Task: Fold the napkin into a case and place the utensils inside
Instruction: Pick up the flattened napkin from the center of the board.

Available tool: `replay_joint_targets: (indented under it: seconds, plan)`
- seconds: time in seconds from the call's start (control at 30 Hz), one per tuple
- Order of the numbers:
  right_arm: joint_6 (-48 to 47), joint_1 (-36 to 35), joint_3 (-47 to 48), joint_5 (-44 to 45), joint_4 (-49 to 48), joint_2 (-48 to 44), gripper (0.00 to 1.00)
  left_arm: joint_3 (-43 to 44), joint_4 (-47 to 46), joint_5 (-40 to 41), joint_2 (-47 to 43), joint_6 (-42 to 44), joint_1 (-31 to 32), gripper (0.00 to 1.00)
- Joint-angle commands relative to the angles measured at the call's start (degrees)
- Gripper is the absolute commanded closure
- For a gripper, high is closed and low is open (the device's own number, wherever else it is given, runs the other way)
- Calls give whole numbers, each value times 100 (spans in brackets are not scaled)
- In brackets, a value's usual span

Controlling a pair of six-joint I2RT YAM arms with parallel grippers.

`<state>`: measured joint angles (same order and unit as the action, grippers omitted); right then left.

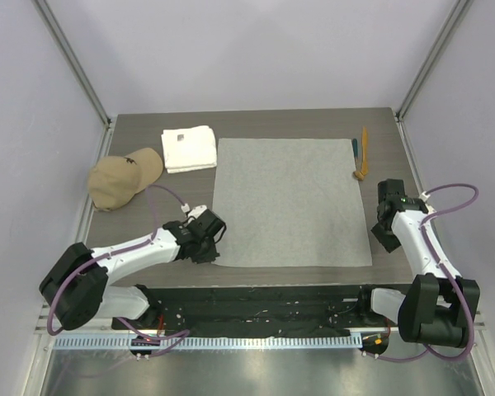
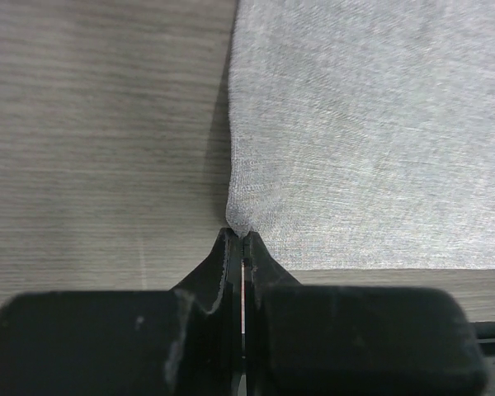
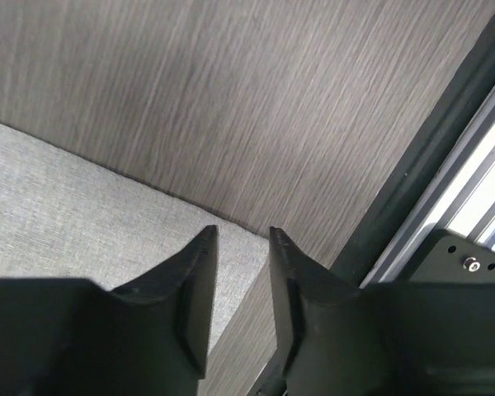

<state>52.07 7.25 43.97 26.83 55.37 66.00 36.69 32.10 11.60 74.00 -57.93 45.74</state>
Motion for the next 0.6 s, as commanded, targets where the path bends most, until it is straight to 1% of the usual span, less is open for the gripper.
replay_joint_targets:
  seconds: [0.0, 0.07, 0.1, 0.17, 0.23, 0.27, 0.4, 0.5, 0.57]
  plan:
    - [-57, 40, -151, -336, 70, 44, 67, 557, -344, 291, -52, 581, -3, 100]
    - [-354, 40, -265, -659, -244, 123, 63, 725, -467, 317, 176, 677, -3, 100]
    - [-599, 40, -257, -1062, -342, 202, 58, 917, -494, 334, 272, 713, 5, 100]
    - [-654, 40, -292, -1284, -246, 414, 54, 1094, -520, 396, 588, 827, -3, 100]
    - [-646, 40, -371, -1373, -177, 344, 49, 1296, -547, 370, 773, 871, -12, 100]
    - [-637, 40, -441, -1330, -176, 274, 48, 1349, -538, 352, 939, 889, -12, 100]
    - [-629, 40, -398, -1066, 25, 220, 48, 1403, -625, 203, 1047, 933, -3, 100]
    - [-418, 40, -301, -811, 88, 475, 50, 1394, -608, 255, 994, 950, -12, 100]
    - [-435, 40, -309, -863, -26, 711, 51, 1411, -608, 334, 950, 968, -3, 100]
